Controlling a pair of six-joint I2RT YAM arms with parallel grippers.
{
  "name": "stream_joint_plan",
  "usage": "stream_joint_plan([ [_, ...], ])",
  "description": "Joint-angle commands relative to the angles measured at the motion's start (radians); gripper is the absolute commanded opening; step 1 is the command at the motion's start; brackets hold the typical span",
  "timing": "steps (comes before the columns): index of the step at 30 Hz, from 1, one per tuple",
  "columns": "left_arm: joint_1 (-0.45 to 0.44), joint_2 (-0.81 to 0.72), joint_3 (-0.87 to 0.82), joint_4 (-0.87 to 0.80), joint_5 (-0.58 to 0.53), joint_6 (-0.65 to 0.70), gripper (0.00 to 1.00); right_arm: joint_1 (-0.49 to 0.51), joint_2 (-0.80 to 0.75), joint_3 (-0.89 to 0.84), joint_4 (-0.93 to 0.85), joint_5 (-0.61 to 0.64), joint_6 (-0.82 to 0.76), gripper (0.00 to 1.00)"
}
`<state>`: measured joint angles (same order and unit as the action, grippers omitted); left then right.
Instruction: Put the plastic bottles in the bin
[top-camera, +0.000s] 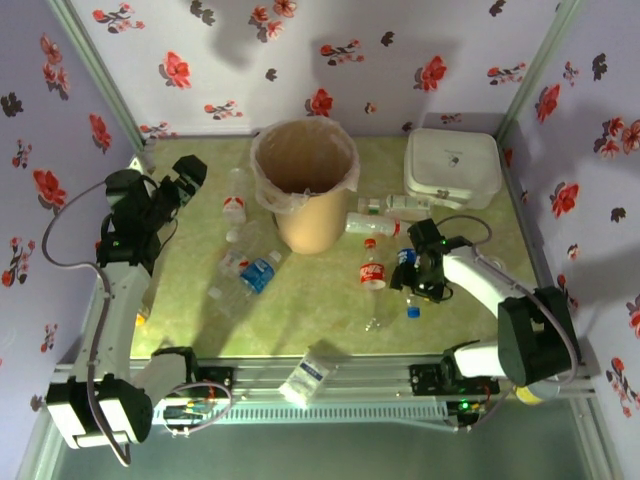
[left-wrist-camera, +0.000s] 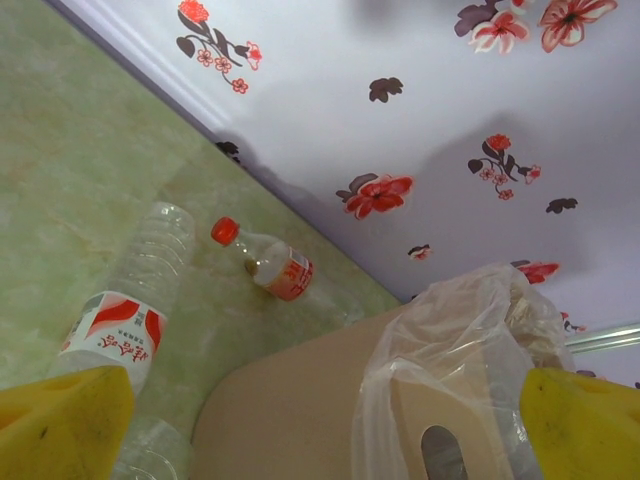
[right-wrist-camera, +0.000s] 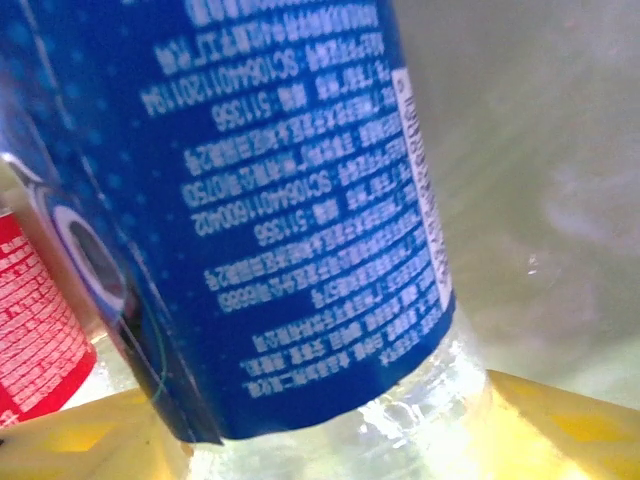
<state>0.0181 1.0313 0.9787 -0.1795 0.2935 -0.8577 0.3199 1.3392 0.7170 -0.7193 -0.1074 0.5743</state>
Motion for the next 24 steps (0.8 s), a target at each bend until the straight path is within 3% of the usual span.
stream_joint_plan([
  [1, 0.001, -0.003, -0.001, 0.001, 0.020, 0.031, 1.00, 0.003, -0.023, 0.008, -0.052, 0.059, -0.015, 0.66],
  [8, -0.018, -0.019, 0.046, 0.022, 0.019, 0.041, 1.00, 0.002, -0.112, 0.073, -0.190, 0.137, -0.044, 0.54],
  [17, -0.085, 0.036, 0.122, 0.003, 0.021, 0.121, 1.00, 0.002, -0.231, 0.256, -0.340, 0.132, -0.111, 0.52],
  [24, -0.158, 0.105, 0.202, -0.013, 0.019, 0.171, 1.00, 0.003, -0.261, 0.462, -0.292, 0.086, -0.192, 0.51],
])
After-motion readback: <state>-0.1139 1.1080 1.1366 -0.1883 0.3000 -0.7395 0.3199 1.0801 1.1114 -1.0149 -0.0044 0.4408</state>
